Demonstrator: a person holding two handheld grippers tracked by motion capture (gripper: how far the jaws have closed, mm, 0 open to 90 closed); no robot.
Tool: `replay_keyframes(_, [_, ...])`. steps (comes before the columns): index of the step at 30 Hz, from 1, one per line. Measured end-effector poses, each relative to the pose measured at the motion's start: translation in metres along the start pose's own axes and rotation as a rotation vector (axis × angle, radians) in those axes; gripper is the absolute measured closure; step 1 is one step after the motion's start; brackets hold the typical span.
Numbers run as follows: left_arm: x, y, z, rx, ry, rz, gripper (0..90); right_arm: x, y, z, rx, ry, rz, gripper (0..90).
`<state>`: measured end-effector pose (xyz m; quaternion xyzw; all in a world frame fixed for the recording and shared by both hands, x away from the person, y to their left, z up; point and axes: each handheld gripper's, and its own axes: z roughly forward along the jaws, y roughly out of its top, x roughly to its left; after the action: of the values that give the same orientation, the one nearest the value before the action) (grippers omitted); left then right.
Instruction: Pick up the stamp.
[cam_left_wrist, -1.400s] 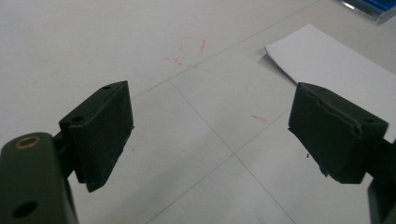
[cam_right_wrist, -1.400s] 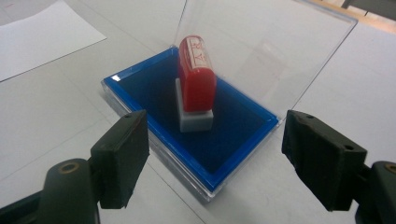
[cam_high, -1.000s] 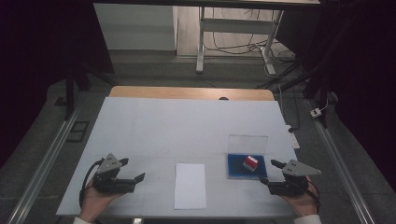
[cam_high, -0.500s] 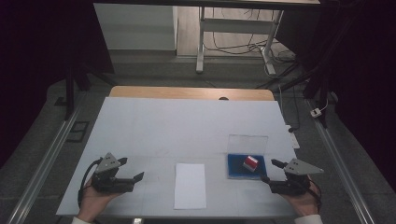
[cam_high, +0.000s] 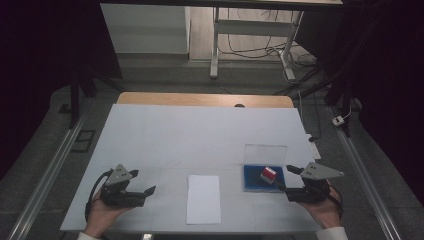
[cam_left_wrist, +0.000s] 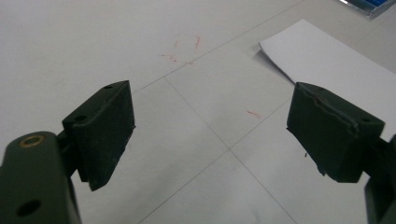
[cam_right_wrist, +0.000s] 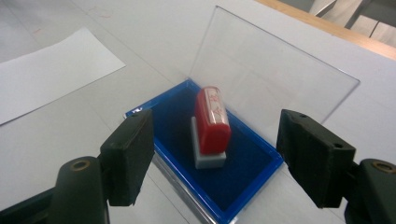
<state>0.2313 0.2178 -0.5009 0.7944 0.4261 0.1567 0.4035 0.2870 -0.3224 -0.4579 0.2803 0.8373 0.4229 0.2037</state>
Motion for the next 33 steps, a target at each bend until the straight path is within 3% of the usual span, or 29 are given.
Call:
replay_keyframes(5, [0.000, 0.000, -0.001, -0.001, -0.003, -0.005, 15.4, 0.001, 0.017, 0.001, 0.019, 0.023, -0.021, 28.5])
replay_keyframes(10, [0.000, 0.000, 0.000, 0.001, -0.003, -0.005, 15.4, 0.002, 0.034, 0.004, 0.020, 0.017, -0.038, 29.1])
replay_keyframes(14, [0.000, 0.000, 0.002, 0.004, -0.004, -0.011, 15.3, 0.002, 0.042, 0.014, 0.027, 0.034, -0.024, 29.6])
replay_keyframes(17, [0.000, 0.000, 0.001, 0.004, -0.003, -0.012, 15.4, 0.003, 0.047, 0.023, 0.063, 0.037, -0.030, 30.3])
replay_keyframes(22, [0.001, -0.001, 0.001, 0.003, 0.001, -0.016, 15.5, 0.005, 0.046, 0.029, 0.066, 0.049, -0.029, 30.8])
replay_keyframes(23, [0.001, -0.001, 0.001, 0.004, 0.003, -0.015, 15.5, 0.005, 0.046, 0.032, 0.097, 0.052, -0.035, 30.8])
replay_keyframes(33, [-0.001, -0.001, 0.003, 0.014, 0.000, -0.003, 15.7, 0.002, 0.043, 0.043, 0.185, 0.062, -0.052, 31.1])
